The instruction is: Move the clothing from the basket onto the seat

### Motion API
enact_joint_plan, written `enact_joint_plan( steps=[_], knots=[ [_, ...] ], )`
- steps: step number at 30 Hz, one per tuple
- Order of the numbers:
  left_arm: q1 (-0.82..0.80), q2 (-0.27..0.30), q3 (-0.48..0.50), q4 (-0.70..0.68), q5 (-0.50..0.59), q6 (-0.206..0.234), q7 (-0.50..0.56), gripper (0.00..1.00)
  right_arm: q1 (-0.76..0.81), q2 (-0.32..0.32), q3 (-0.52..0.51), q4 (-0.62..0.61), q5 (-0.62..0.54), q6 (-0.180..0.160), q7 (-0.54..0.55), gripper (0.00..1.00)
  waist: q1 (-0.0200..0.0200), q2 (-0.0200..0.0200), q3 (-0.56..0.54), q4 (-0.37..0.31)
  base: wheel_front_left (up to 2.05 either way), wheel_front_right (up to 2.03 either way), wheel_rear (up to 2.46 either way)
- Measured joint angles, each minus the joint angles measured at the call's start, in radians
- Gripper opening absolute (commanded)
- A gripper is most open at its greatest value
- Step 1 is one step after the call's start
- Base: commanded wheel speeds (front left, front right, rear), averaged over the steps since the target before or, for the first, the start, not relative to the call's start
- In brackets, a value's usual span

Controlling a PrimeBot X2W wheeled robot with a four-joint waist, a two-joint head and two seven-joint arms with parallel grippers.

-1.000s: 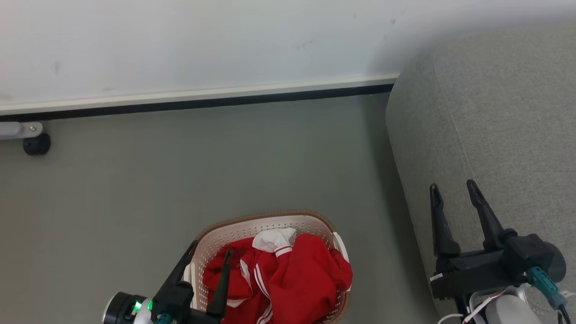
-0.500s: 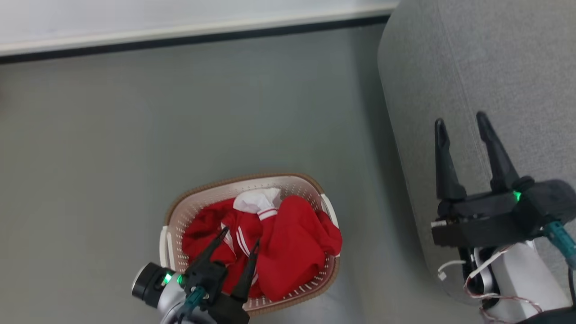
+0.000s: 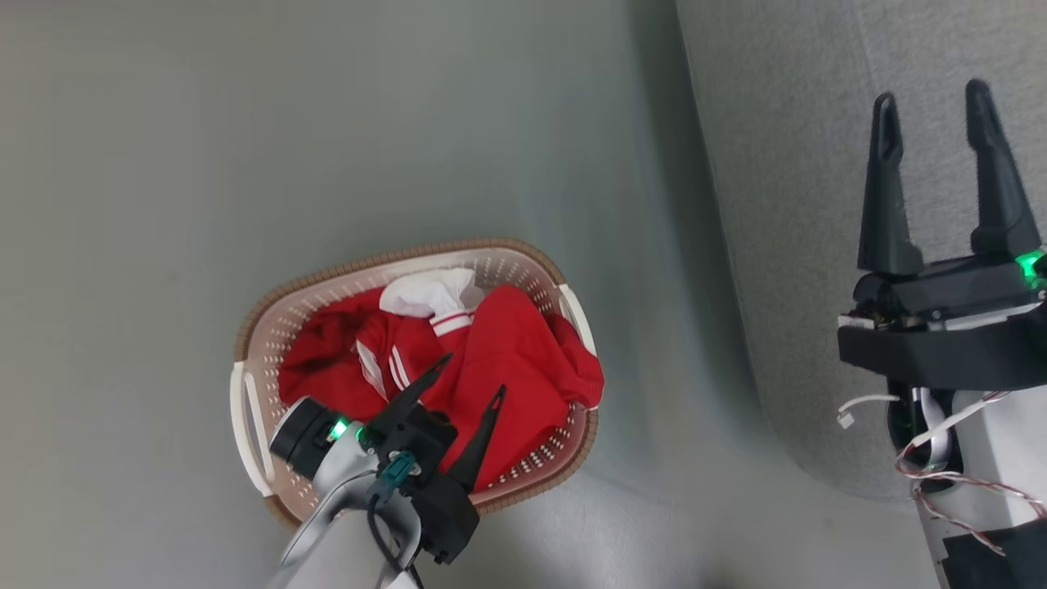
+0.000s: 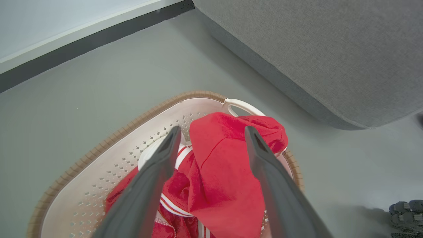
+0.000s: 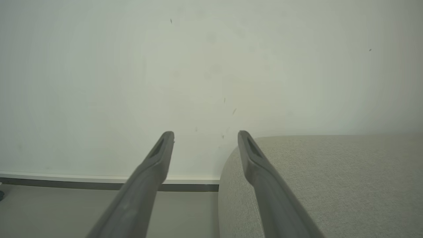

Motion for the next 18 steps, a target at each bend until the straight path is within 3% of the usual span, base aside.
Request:
enact_joint_plan(
  steps=[18],
  knots=[
    [-0.175,-0.006,-0.043,0.149,0.02,-0.009,0.009,1.0,-0.116,0.001,-0.007,-0.042,-0.01,0.016,0.0,1.0,0.0,-0.0001,0.229,-0.011,0.0,0.0,0.0]
  ],
)
